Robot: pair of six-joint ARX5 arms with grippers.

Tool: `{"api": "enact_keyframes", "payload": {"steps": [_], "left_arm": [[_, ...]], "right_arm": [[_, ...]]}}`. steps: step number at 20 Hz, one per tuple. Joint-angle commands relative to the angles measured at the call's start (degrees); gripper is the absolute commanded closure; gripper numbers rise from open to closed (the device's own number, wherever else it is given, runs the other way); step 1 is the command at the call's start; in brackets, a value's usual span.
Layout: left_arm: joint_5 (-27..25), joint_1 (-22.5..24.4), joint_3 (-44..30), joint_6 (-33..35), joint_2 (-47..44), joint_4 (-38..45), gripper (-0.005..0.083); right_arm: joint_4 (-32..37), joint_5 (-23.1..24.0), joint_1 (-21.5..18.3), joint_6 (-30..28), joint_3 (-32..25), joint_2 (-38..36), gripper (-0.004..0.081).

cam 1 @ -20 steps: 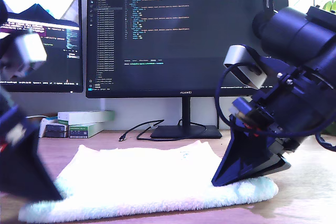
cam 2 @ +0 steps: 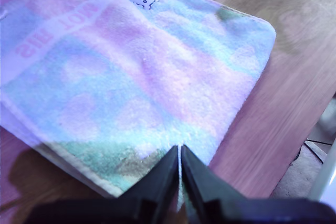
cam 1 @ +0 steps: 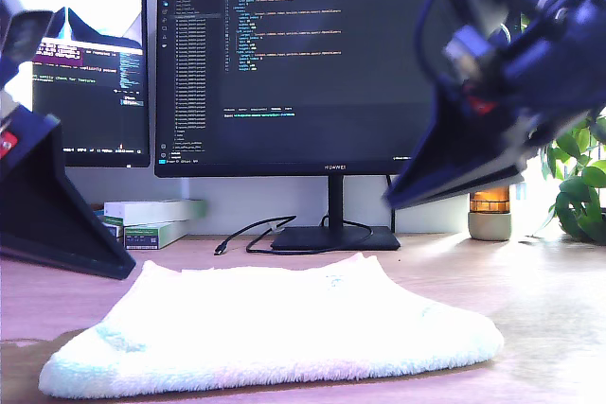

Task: Fold the tea towel to a neat square and place it to the right

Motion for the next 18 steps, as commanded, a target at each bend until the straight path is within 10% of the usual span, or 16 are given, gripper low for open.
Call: {"api": "enact_keyframes", "payload": {"steps": [1,5,9,18], "left_arm": [[0.00,-0.15,-0.79,-0.02,0.24,0.61,0.0797],[-0.68,-0.15,-0.79,-0.02,0.24,0.83,0.0797],[-1.07,-0.11,-0.79,-0.04,0.24,0.96,0.0797],[-1.55,-0.11,-0.79,-0.04,0.24,0.52,0.0797]], "right_arm": [[-4.57,2.93,2.25,-8.50,-0.02,-0.07,0.0783],[-7.37,12.33,9.60,-30.51,-0.02,-0.02,0.0707],[-8.37,16.94,14.47,-47.87,-0.02,0.48,0.0387],[-10.47,23.39,14.47,-56.81,-0.02,6.60,0.0329]]}}
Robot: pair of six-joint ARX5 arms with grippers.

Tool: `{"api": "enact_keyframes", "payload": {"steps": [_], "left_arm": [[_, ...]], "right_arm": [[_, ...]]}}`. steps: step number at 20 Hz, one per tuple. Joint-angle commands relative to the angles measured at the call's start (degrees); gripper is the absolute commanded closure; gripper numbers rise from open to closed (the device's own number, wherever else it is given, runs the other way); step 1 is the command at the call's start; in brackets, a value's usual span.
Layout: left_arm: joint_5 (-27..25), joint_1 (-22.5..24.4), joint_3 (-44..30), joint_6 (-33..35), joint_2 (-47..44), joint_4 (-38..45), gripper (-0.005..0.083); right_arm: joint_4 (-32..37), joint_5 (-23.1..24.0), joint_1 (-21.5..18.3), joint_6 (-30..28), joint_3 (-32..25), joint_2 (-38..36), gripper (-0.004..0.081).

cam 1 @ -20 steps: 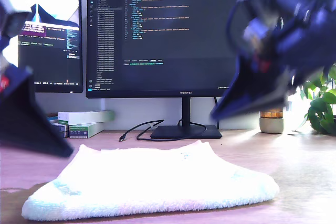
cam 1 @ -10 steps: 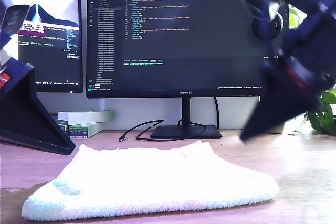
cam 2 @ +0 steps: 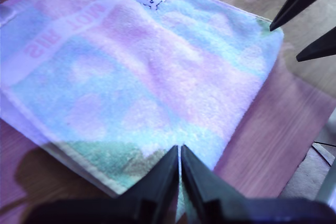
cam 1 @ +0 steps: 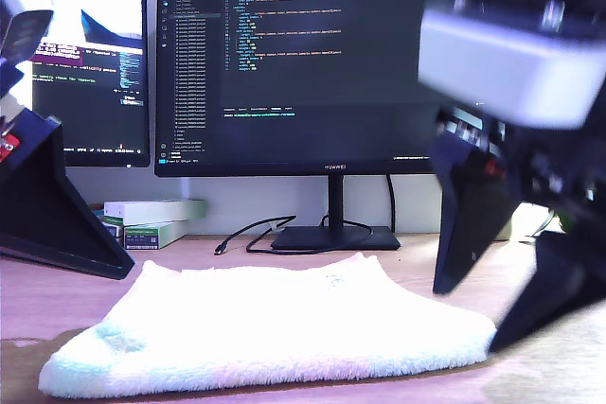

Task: Fold the tea towel to a neat square and place it to the right

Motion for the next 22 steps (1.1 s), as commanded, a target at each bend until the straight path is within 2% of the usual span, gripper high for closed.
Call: {"api": "enact_keyframes", "payload": {"steps": [1,4,6,7,11,15,18,22], "left_arm": [[-0.04,-0.11,-0.79,-0.07,0.24,0.46,0.0797],[-0.07,-0.11,-0.79,-0.07,0.24,0.42,0.0797],[-0.26,-0.11,-0.79,-0.04,0.24,0.42,0.0797],[-0.35,-0.11,-0.79,-0.07,0.24,0.42,0.0797],[-0.66,-0.11,-0.79,-0.04,0.24,0.46,0.0797],[-0.92,-0.11,-0.79,0.59,0.24,0.42,0.0797],[-0.90,-0.11,-0.79,0.92,0.24,0.46,0.0789],[1.62,-0.57,-0.79,2.38,0.24,0.44,0.0616]], "right_arm": [[1.33,1.27,-0.42,-0.44,0.00,2.62,0.0330],[4.11,2.69,-0.55,-1.27,0.00,5.64,0.0338],[4.31,2.97,-0.55,-1.66,0.00,7.54,0.0389],[4.26,2.99,-0.57,-1.66,0.00,8.17,0.0440],[4.07,2.95,-0.37,-0.92,0.00,8.61,0.0775],[3.98,2.99,-0.33,0.66,0.76,8.07,0.0780],[1.95,2.97,-0.33,4.98,4.04,6.71,0.0780],[-1.44,2.91,-0.33,6.71,8.98,6.40,0.0780]]}}
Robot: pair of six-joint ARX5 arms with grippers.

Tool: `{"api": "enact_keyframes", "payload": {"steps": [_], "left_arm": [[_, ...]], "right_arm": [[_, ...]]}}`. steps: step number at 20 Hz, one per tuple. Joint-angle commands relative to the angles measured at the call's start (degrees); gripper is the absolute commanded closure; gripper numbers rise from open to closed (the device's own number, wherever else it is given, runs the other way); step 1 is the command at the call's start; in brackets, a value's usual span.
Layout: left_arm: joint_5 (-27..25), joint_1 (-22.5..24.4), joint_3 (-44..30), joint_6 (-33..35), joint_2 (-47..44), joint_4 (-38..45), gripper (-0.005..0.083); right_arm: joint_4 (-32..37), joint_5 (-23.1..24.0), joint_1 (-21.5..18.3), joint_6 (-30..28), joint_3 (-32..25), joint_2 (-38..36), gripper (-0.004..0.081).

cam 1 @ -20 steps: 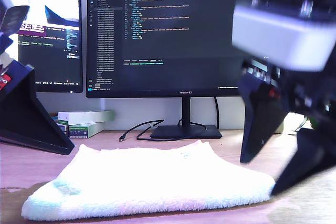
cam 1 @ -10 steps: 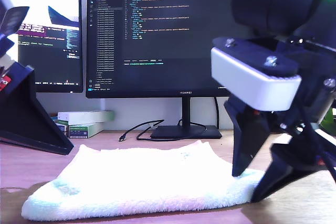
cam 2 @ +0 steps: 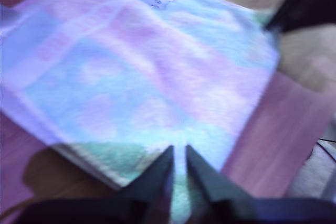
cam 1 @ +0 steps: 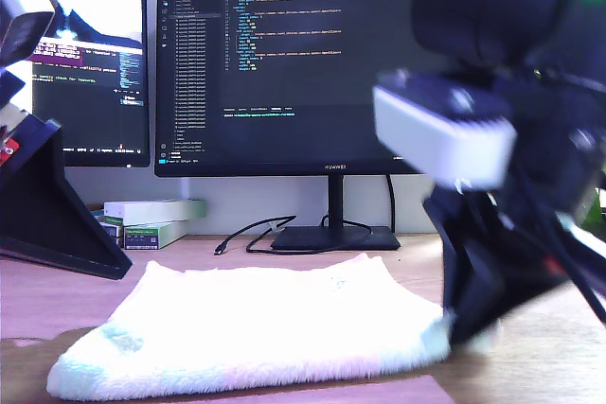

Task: Fold the tea towel to a neat square and place it to the right

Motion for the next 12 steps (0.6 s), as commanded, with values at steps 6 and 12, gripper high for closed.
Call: {"api": "enact_keyframes", "payload": {"steps": [6,12], "left_arm": [[-1.09,-6.14,-0.79,3.13,0.24,0.09,0.0570],[-8.83,-8.92,-0.79,5.81,0.83,0.55,0.0338]], "right_arm": [[-3.65,-0.02,0.00,3.06,8.02,-0.68,0.0780],[-5.55,-0.02,0.00,3.96,12.83,-0.68,0.0780]]}}
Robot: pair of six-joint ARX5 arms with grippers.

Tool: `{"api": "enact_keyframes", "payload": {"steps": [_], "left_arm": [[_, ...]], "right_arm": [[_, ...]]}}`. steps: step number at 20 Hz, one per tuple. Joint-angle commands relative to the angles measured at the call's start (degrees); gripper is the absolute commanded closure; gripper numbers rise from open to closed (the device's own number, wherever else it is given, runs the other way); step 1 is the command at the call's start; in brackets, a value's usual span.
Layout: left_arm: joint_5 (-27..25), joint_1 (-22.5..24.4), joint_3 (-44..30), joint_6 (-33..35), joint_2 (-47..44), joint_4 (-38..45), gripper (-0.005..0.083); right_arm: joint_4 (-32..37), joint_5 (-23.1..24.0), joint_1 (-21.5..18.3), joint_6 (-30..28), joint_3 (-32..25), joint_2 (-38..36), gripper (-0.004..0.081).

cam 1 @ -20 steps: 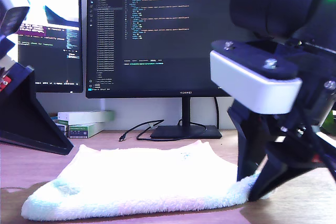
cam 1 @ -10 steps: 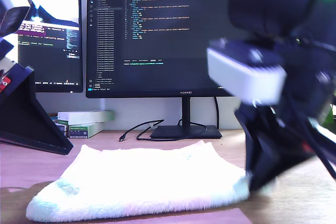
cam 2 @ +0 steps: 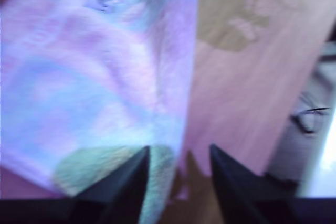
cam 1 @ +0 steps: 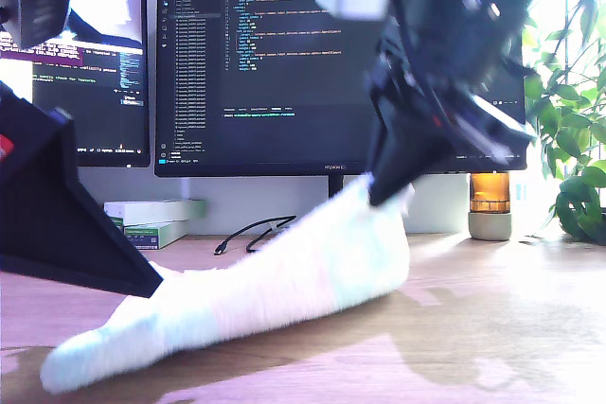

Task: Fold the tea towel to a neat square and place it to the right

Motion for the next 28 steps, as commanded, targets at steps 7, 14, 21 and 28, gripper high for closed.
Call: {"api": "enact_keyframes", "payload": {"steps": [7,14,21,28], "left_arm": [[-5.42,-2.16,-0.79,2.25,10.10,7.48,0.0333],[-13.20,-4.92,-0.79,5.16,17.55,10.32,0.0377],[-12.94,-4.98,-0.04,5.35,16.02,4.59,0.0794],[6.36,-4.96,6.49,-2.21,13.22,-8.22,0.0794]], "right_arm": [[-0.13,-0.22,-0.04,2.84,1.18,-0.61,0.0780],[-0.17,-0.20,-0.04,3.02,1.18,-0.61,0.0780],[-5.35,-0.28,-0.07,7.28,1.18,-0.61,0.0780],[-18.43,-6.36,-0.04,15.32,1.16,-0.61,0.0780]]}}
